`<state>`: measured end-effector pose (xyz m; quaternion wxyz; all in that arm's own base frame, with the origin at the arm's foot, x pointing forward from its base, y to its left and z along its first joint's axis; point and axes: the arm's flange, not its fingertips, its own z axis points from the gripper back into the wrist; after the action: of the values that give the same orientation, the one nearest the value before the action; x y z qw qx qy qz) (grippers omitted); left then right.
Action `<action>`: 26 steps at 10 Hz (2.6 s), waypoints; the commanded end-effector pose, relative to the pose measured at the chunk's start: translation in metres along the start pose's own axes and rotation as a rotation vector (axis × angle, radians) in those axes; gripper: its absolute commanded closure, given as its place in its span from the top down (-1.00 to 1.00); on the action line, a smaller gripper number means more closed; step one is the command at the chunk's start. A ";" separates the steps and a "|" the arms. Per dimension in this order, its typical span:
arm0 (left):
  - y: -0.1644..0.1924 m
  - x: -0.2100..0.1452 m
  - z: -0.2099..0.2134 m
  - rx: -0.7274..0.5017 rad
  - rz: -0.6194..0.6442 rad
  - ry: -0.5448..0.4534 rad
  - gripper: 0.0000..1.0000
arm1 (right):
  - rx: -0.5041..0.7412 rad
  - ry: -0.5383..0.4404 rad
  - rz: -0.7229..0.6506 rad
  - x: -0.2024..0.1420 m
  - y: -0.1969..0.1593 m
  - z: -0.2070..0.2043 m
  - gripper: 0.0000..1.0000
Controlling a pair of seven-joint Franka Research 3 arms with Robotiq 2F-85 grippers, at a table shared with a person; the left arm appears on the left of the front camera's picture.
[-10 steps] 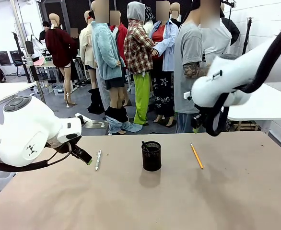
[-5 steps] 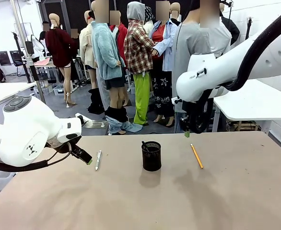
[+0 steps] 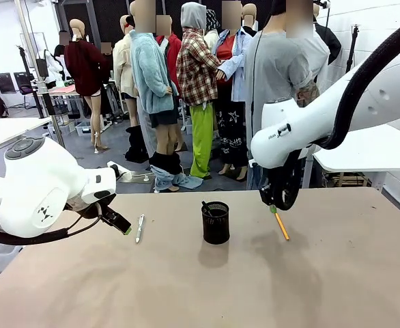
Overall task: Place the pens into the pen holder.
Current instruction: Pick up a writing instrument from the table and place it into the Pen holder.
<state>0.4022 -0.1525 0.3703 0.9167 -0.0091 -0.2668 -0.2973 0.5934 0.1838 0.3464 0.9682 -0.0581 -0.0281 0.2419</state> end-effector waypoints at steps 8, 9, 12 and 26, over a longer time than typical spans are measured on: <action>0.002 0.000 0.001 0.000 0.005 -0.002 1.00 | 0.089 0.010 -0.134 -0.016 0.009 -0.052 0.25; 0.002 0.000 0.001 0.000 0.005 -0.002 1.00 | 0.091 0.009 -0.134 -0.016 0.009 -0.053 0.25; 0.002 0.000 0.001 0.000 0.005 -0.002 1.00 | 0.084 -0.012 -0.105 -0.016 0.008 -0.050 -0.65; 0.002 0.000 0.001 0.000 0.005 -0.002 1.00 | 0.475 -0.457 0.248 -0.054 -0.016 0.078 -1.00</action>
<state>0.4022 -0.1525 0.3703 0.9167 -0.0091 -0.2667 -0.2974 0.5590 0.1668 0.4333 0.9071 0.1760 -0.1679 0.3436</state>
